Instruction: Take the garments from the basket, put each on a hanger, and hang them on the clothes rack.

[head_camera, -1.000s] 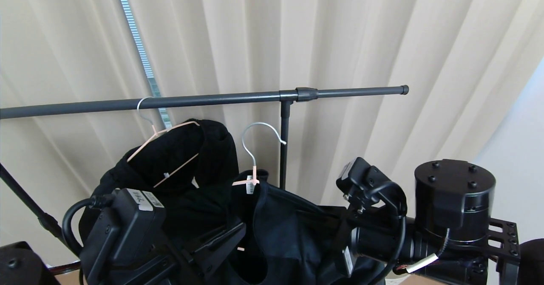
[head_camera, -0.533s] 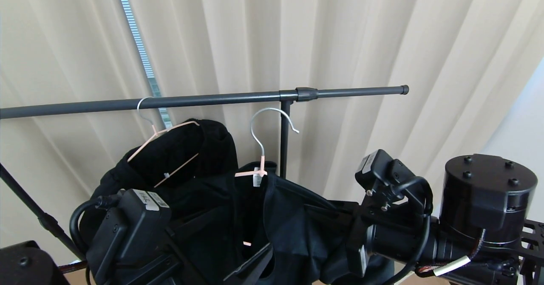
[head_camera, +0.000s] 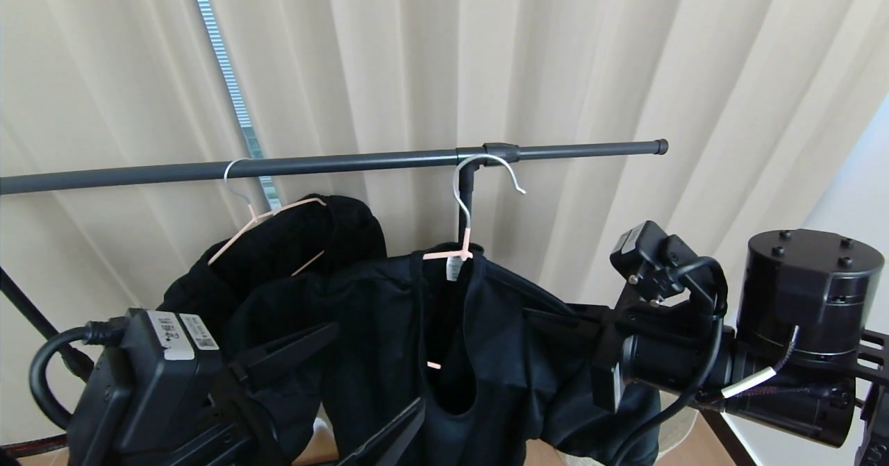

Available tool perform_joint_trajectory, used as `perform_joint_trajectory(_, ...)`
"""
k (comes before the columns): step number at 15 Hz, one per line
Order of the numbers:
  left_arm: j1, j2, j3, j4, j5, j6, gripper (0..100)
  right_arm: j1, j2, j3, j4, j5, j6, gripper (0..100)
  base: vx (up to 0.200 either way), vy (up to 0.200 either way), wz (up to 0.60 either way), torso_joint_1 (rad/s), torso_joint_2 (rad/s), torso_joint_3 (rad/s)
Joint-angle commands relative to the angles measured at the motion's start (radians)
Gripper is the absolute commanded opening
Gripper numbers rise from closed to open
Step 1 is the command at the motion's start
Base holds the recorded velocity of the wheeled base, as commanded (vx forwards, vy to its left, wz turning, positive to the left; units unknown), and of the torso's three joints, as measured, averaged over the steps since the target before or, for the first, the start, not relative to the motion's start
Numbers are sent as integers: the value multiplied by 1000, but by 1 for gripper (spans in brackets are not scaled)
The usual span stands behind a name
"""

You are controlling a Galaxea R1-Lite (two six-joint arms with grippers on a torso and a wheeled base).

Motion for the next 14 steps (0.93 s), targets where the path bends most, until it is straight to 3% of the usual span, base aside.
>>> perform_joint_trajectory(1, 39, -84, -28, 70, -3, 1, 100, -66, -11, 10, 1, 44, -31, 0, 0, 0, 0, 0, 0, 0)
perform_joint_trajectory(3, 103, -144, -62, 175, -35, -2, 100, -117, -37, 30, 2, 124, -73, 0, 0, 0, 0, 0, 0, 0)
perform_joint_trajectory(5, 344, -214, -68, 254, -288, -7, 100, -210, -68, 52, 2, 254, -130, 0, 0, 0, 0, 0, 0, 0)
perform_joint_trajectory(7, 539, -210, -66, 256, -492, -34, 100, -244, -70, 53, 4, 289, -142, 0, 0, 0, 0, 0, 0, 0)
perform_joint_trajectory(9, 651, -190, -69, 256, -615, -96, 100, -265, -71, 55, 4, 338, -142, 0, 0, 0, 0, 0, 0, 0)
perform_joint_trajectory(10, 669, -185, -68, 256, -640, -103, 100, -271, -70, 55, 2, 346, -142, 0, 0, 0, 0, 0, 0, 0)
perform_joint_trajectory(11, 720, -176, -57, 256, -742, -105, 100, -285, -68, 55, 2, 354, -143, 0, 0, 0, 0, 0, 0, 0)
perform_joint_trajectory(13, 766, -139, -40, 256, -824, -103, 100, -310, -68, 55, 2, 415, -143, 0, 0, 0, 0, 0, 0, 0)
perform_joint_trajectory(14, 771, -124, -39, 256, -825, -102, 100, -324, -68, 53, 2, 452, -143, 0, 0, 0, 0, 0, 0, 0)
